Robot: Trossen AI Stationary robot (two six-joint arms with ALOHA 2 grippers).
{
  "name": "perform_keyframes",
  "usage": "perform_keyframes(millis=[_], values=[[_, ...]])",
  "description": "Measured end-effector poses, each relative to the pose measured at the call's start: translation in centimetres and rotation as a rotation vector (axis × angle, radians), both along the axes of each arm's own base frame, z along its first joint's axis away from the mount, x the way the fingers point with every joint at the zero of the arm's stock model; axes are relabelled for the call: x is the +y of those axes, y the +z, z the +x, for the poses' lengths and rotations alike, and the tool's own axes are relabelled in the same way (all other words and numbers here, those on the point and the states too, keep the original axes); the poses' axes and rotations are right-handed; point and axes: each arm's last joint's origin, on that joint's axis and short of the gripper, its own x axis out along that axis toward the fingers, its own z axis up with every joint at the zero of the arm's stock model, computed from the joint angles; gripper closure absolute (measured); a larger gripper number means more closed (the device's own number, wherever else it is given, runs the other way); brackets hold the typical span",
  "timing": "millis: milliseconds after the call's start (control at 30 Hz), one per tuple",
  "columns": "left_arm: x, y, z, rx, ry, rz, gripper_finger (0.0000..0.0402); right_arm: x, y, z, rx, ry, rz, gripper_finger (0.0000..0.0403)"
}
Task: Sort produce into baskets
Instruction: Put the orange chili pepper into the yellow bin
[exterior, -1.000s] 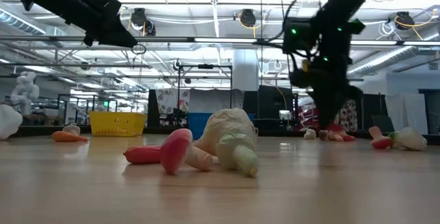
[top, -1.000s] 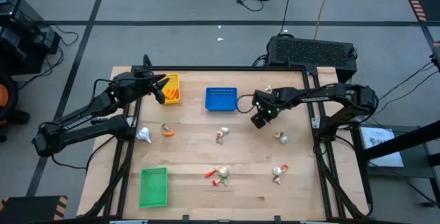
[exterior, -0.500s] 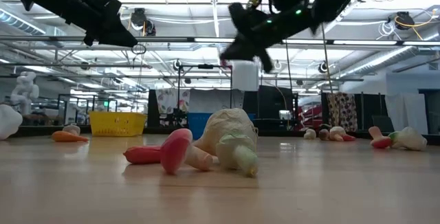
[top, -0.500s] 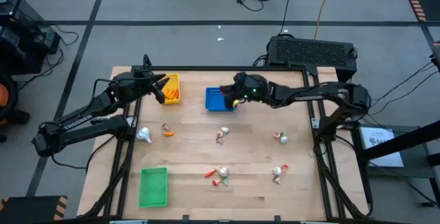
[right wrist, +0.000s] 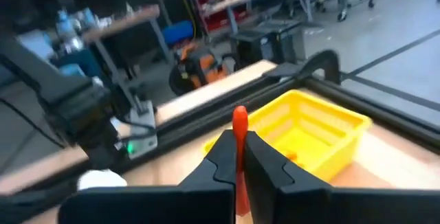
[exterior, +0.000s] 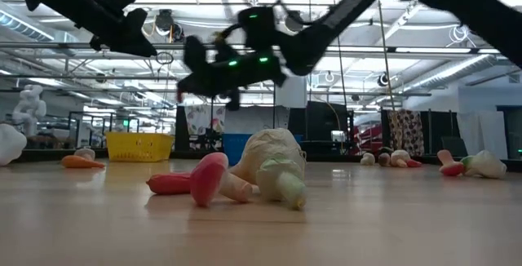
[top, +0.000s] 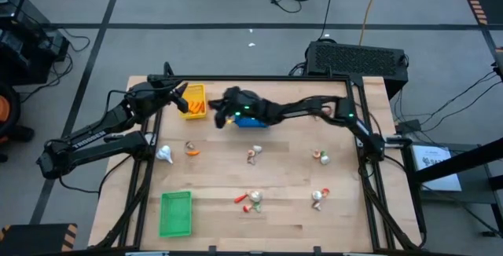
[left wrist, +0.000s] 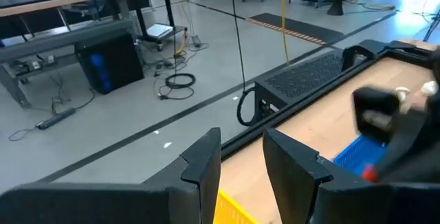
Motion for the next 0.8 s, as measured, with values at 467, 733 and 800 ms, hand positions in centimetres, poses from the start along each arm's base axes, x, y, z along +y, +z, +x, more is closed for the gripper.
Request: perform_keyframes(millis=[467, 733, 800], values=[[0.0, 0.0, 0.0, 0.024, -0.003, 0.015, 0.0283, -2.0, -2.2, 8.4, 0.052, 0.015, -0.074, 0.0397], [0.0, 0.0, 0.0, 0.03, -0.004, 0.02, 0.0283, -2.1, -3.3, 8.8, 0.095, 0.02, -0.143, 0.0385], [0.0, 0.0, 0.0, 0.036, -0.005, 0.025, 0.0283, -2.2, -3.4, 8.8, 0.096, 0.019, -0.143, 0.0375]])
